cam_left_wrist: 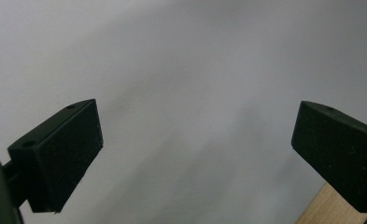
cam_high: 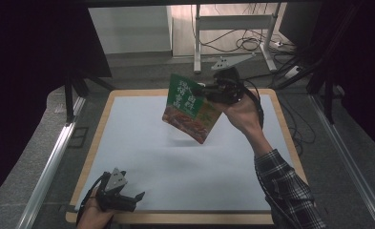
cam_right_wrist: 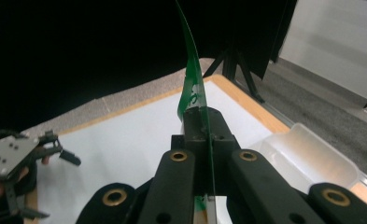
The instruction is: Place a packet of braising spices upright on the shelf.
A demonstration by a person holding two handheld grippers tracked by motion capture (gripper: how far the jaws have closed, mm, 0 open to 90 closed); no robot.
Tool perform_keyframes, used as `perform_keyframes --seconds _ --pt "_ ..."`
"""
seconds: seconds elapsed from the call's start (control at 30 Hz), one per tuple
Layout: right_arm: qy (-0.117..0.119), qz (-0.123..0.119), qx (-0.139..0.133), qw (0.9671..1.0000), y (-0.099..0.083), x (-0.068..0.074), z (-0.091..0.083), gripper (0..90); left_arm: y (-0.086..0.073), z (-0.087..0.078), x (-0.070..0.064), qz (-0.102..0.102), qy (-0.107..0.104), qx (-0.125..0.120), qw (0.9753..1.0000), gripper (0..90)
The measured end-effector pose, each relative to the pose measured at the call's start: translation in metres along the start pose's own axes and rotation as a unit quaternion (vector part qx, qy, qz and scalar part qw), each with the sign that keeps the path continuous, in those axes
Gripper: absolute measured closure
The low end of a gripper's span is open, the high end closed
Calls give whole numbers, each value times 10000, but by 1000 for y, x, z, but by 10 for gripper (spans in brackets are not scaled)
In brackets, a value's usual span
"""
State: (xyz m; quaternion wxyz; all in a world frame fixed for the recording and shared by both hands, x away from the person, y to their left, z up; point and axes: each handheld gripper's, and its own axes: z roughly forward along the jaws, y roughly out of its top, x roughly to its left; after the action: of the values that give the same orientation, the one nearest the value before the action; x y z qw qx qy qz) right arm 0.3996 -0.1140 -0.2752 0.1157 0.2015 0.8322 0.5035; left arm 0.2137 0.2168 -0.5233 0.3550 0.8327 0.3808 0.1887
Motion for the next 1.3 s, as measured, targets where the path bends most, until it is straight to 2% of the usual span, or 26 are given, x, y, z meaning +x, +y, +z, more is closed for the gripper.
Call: perform_keyframes --seconds 0.17,0.47,0.63,0.93,1.3 --pt "-84 66 -138 9998 9 -10 5 893 0 0 0 5 -2 5 10000 20" --pt "-266 55 -129 9995 20 -24 17 893 0 0 0 20 -1 21 10000 21" --pt "-356 90 -158 9992 24 -38 27 893 0 0 -1 4 3 15 10000 20" --pt "-449 59 -218 9987 27 -56 43 893 0 0 -1 2 -3 4 10000 21" --pt "-616 98 -256 9977 24 -87 67 893 0 0 0 22 -10 13 10000 21"
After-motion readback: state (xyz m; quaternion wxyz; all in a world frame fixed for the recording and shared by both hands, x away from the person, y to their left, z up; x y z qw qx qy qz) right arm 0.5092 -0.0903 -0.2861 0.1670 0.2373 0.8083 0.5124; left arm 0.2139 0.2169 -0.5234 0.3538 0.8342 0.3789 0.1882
